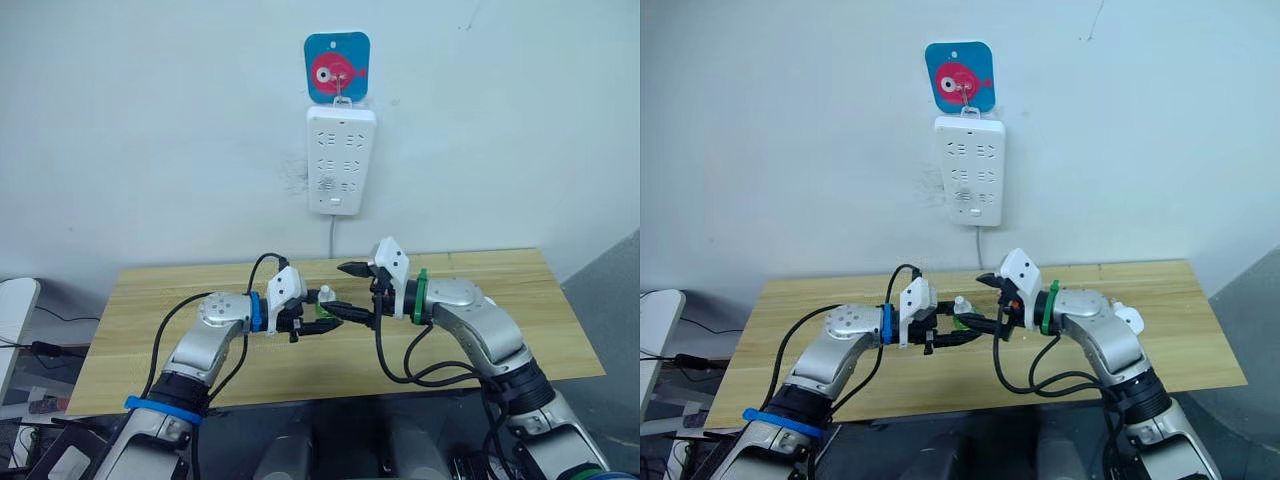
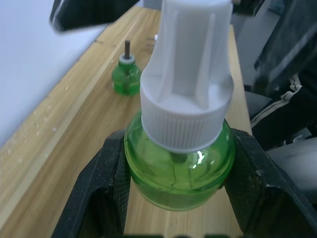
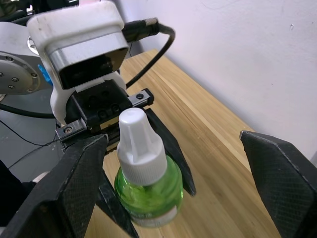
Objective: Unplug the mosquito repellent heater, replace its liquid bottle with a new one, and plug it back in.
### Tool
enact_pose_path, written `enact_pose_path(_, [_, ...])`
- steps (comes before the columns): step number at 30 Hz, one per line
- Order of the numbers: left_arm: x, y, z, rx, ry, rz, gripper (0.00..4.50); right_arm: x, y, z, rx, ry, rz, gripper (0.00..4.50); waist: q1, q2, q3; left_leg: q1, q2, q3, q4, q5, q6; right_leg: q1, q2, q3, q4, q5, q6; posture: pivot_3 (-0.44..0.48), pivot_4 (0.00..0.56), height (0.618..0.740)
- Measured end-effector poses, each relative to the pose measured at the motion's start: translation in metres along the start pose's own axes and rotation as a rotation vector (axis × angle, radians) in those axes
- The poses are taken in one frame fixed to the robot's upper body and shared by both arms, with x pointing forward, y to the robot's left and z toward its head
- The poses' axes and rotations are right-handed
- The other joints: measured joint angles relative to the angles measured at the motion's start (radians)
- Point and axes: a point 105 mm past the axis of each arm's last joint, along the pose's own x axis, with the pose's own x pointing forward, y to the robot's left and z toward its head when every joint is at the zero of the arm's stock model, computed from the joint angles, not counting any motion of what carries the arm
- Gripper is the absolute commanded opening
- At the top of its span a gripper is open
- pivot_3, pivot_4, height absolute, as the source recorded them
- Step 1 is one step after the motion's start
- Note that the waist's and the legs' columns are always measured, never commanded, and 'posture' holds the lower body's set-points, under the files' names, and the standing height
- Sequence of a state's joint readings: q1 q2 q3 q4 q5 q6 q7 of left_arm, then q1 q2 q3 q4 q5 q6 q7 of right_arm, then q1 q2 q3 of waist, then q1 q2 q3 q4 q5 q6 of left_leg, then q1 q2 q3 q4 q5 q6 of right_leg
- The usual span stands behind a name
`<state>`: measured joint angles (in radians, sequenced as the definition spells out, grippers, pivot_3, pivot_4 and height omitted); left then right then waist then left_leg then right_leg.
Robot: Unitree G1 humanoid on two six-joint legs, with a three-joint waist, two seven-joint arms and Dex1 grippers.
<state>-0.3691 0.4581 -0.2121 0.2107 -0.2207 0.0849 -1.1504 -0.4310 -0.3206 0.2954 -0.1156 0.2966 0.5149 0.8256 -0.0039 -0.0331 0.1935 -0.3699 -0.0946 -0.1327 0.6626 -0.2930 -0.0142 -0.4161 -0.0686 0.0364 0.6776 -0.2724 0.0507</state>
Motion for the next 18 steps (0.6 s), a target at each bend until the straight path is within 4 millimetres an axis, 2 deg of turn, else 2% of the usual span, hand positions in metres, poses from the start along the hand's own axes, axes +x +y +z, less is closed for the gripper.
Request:
enact_pose_path(3, [0.001,0.001,0.003,0.008,-0.002,-0.010,2.25,-0.002,0.002,-0.005,0.011,0.010,0.000,3.90,0.000,0.000,-0.002,-0.002,0.000,0.001,0.000,0.000,0.000,-0.003,0.000,0.000,0.001,0.000,0.000,0.014,0.096,0.740])
enact_pose_path(9, [0.003,0.003,0.009,0.021,-0.007,-0.019,2.25,-0.002,0.005,-0.006,0.011,0.010,0.024,1.71,-0.003,0.000,-0.011,-0.007,0.000,0.001,0.002,0.001,-0.001,-0.007,0.000,0.000,0.002,0.001,-0.001,0.014,0.093,0.740])
enact_pose_path(11, [0.003,0.004,0.009,0.013,-0.008,-0.017,2.25,-0.001,0.007,-0.005,0.007,0.007,0.030,1.12,-0.003,0.000,-0.015,-0.007,0.000,0.001,0.002,0.001,-0.001,-0.007,0.000,0.000,0.002,0.001,-0.001,0.020,0.092,0.740])
enact_pose_path(18, [0.005,-0.005,0.011,0.015,-0.024,-0.058,2.25,-0.008,0.011,-0.003,-0.056,0.035,0.115,1.09,-0.003,0.000,-0.026,-0.007,0.000,0.000,0.002,0.001,-0.001,-0.007,0.000,0.000,0.002,0.001,-0.001,0.032,0.085,0.740])
